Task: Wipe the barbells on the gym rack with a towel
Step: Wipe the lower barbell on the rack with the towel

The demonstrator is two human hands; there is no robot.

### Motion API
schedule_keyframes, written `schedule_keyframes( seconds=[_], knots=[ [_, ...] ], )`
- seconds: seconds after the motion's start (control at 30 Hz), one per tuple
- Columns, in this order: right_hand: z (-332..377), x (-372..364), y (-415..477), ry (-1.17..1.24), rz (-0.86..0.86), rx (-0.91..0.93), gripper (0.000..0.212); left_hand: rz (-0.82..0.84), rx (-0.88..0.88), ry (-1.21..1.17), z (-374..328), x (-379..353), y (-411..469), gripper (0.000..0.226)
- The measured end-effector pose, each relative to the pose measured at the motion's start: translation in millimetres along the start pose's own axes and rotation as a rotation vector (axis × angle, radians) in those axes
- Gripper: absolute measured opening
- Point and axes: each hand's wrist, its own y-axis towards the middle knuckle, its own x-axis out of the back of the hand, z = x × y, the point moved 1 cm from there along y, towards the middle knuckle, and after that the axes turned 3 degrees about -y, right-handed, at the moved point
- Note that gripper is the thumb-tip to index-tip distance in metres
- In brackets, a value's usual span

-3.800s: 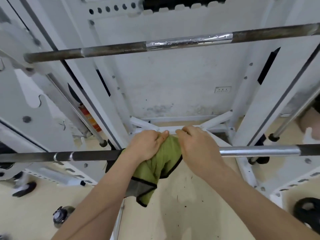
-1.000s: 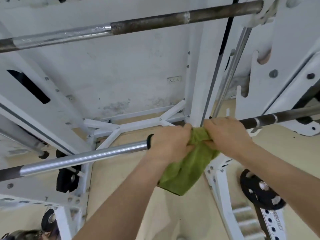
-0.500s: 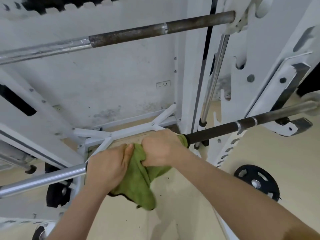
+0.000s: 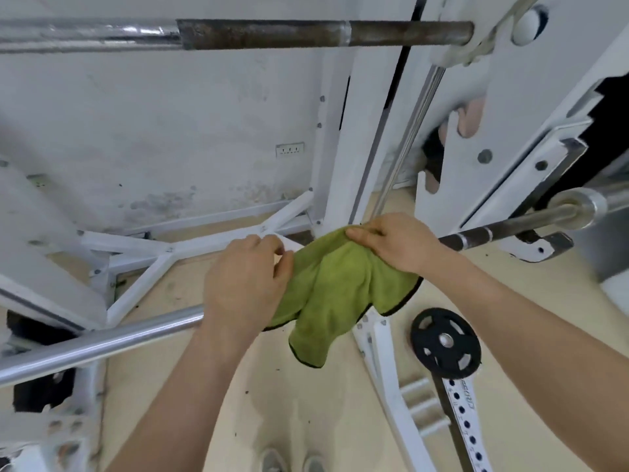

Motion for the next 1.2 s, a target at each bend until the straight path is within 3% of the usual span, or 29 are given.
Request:
schedule_keyframes(
  seconds=[0.07, 0.13, 0.2, 0.27, 0.33, 0.37, 0.47, 0.57, 0.63, 0.7, 0.73, 0.8, 0.87, 0.9, 0.97, 1.03, 1.1, 1.2],
  knots=[
    [-15.1, -5.2, -13.1, 0.013, -0.247, -0.061, 0.055, -0.013, 0.069, 0.075, 15.5, 6.1, -26.6, 0.045],
    [-24.2, -9.1, -37.0, 0.065, -0.606, -0.161, 0.030, -0.030, 0.095, 0.132, 28.0, 10.8, -48.2, 0.047],
    [-26.7, -17.7, -66.3, 0.311, -0.827, -0.367, 0.023, -0.085, 0.112, 0.119, 29.1, 11.1, -54.5, 0.040],
    [-23.2, -33.8, -85.3, 0.794, -0.715, -0.583, 0.029, -0.118, 0.146, 0.028, 18.5, 9.5, -50.7, 0.029],
    [-13.8, -48.8, -90.7, 1.225, -0.440, -0.630, 0.020, -0.114, 0.193, -0.115, 0.3, 5.1, -42.2, 0.018],
    [-11.9, -51.1, -90.4, 1.309, -0.337, -0.604, 0.016, -0.102, 0.199, -0.182, -12.0, 2.8, -38.3, 0.014],
    [-18.2, -40.5, -88.6, 1.223, -0.271, -0.480, 0.015, -0.083, 0.237, -0.487, -51.9, -4.5, -30.8, 0.010],
    [-40.5, -16.9, -91.0, 1.005, -0.264, -0.353, 0.012, -0.067, 0.392, -1.028, -84.6, -1.2, -26.2, 0.018],
    [-60.2, 9.4, -90.5, 0.876, -0.348, -0.272, 0.012, -0.183, 0.435, -1.229, -97.4, 3.3, -25.5, 0.022],
    [-82.8, 36.3, -87.6, 0.736, -0.485, -0.223, 0.015, -0.324, 0.428, -1.262, -103.9, 12.6, -20.2, 0.026],
    [-93.9, 46.1, -85.7, 0.622, -0.527, -0.208, 0.016, -0.374, 0.407, -1.166, -103.9, 16.1, -16.7, 0.029],
    [-113.8, 51.0, -81.5, 0.264, -0.485, -0.225, 0.042, -0.376, 0.341, -0.587, -101.3, 15.3, -12.3, 0.033],
    [-127.4, 41.4, -78.8, -0.017, -0.358, -0.230, 0.069, -0.262, 0.256, 0.061, -105.5, -0.6, -17.3, 0.034],
    [-129.8, 32.7, -77.6, -0.096, -0.315, -0.197, 0.069, -0.158, 0.198, 0.181, -112.0, -13.8, -22.0, 0.036],
    [-131.6, 18.8, -74.5, -0.204, -0.272, -0.115, 0.058, 0.074, 0.096, 0.338, -124.5, -44.5, -27.8, 0.061],
    [-135.7, 14.5, -69.2, -0.236, -0.294, -0.043, 0.060, 0.130, 0.012, 0.496, -140.5, -70.1, -20.4, 0.078],
    [-146.8, 17.2, -62.4, -0.213, -0.313, 0.042, 0.057, 0.129, -0.045, 0.551, -166.6, -83.5, -0.4, 0.067],
    [-162.6, 26.0, -61.0, 0.048, -0.347, 0.143, 0.034, 0.156, -0.253, 0.506, -208.7, -107.5, 29.1, 0.056]
  ],
)
